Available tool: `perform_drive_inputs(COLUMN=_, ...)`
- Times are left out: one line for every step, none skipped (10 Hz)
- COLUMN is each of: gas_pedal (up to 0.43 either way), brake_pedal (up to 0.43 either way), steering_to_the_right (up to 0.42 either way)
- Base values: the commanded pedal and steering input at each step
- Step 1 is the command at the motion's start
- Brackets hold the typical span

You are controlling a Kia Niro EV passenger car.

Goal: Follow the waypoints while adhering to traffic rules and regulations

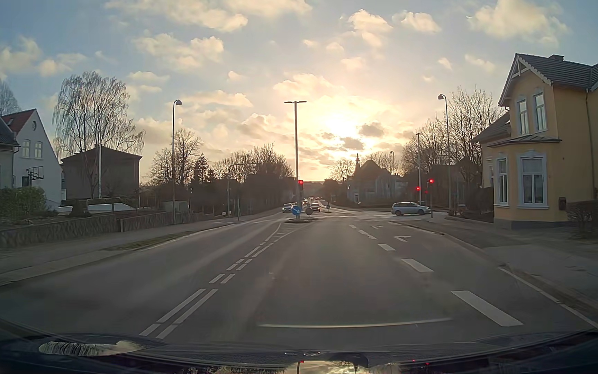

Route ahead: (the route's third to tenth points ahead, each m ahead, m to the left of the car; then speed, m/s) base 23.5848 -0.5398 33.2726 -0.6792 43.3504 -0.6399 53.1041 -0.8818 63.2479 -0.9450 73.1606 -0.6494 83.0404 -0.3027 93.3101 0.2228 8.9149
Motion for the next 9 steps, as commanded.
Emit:
perform_drive_inputs(gas_pedal=0.000, brake_pedal=0.238, steering_to_the_right=-0.002)
perform_drive_inputs(gas_pedal=0.000, brake_pedal=0.238, steering_to_the_right=-0.002)
perform_drive_inputs(gas_pedal=0.000, brake_pedal=0.244, steering_to_the_right=-0.002)
perform_drive_inputs(gas_pedal=0.000, brake_pedal=0.244, steering_to_the_right=-0.002)
perform_drive_inputs(gas_pedal=0.000, brake_pedal=0.244, steering_to_the_right=-0.001)
perform_drive_inputs(gas_pedal=0.000, brake_pedal=0.250, steering_to_the_right=0.000)
perform_drive_inputs(gas_pedal=0.000, brake_pedal=0.250, steering_to_the_right=0.001)
perform_drive_inputs(gas_pedal=0.000, brake_pedal=0.256, steering_to_the_right=0.004)
perform_drive_inputs(gas_pedal=0.000, brake_pedal=0.256, steering_to_the_right=0.004)
